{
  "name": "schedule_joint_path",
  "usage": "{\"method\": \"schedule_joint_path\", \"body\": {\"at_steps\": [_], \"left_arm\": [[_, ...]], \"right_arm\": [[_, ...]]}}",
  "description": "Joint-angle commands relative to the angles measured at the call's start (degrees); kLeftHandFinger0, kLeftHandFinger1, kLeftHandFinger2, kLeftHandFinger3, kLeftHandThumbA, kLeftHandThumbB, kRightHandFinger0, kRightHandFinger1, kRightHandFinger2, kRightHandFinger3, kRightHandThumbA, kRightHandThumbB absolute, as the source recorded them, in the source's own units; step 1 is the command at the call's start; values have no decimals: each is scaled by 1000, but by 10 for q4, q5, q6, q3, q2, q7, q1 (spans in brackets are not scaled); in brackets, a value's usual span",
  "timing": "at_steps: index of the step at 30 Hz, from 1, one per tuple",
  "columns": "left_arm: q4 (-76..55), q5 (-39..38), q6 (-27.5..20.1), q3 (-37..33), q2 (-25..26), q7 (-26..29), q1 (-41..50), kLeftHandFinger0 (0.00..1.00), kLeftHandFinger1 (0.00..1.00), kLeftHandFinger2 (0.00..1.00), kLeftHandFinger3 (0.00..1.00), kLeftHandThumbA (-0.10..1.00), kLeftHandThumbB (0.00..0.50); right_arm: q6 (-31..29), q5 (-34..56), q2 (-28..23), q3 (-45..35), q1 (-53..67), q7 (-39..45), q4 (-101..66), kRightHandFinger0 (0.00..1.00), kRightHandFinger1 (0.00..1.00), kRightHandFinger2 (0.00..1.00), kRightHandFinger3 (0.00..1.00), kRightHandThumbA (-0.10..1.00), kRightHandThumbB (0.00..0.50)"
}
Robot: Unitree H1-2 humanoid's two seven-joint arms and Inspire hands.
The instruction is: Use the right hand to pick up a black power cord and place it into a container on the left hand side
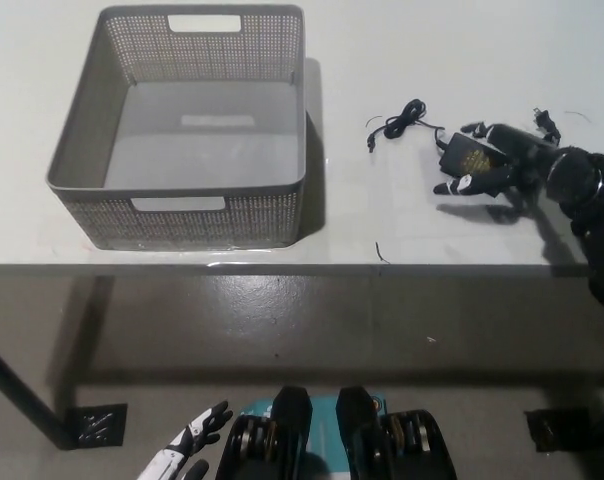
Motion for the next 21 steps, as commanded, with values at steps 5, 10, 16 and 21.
{"method": "schedule_joint_path", "body": {"at_steps": [5, 10, 16, 21], "left_arm": [[-25, 6, -1, 0, 14, -9, 7, 1000, 1000, 1000, 1000, 1000, 375], [-20, 1, -6, 2, 11, -10, 8, 1000, 1000, 1000, 1000, 1000, 377], [-14, 4, -12, 7, 12, -7, 1, 1000, 1000, 1000, 1000, 1000, 383], [-12, -9, -18, 9, 13, -10, 5, 1000, 1000, 1000, 1000, 1000, 374]], "right_arm": [[-26, 5, 19, 4, -34, -20, 54, 1000, 1000, 1000, 1000, 1000, 500], [-32, 1, 26, 9, -43, -31, 90, 1000, 1000, 1000, 1000, 1000, 500], [-40, 2, 21, 11, -56, -29, 96, 1000, 1000, 1000, 1000, 1000, 500], [-49, 2, 29, 12, -55, -40, 110, 1000, 1000, 1000, 1000, 1000, 500]]}}
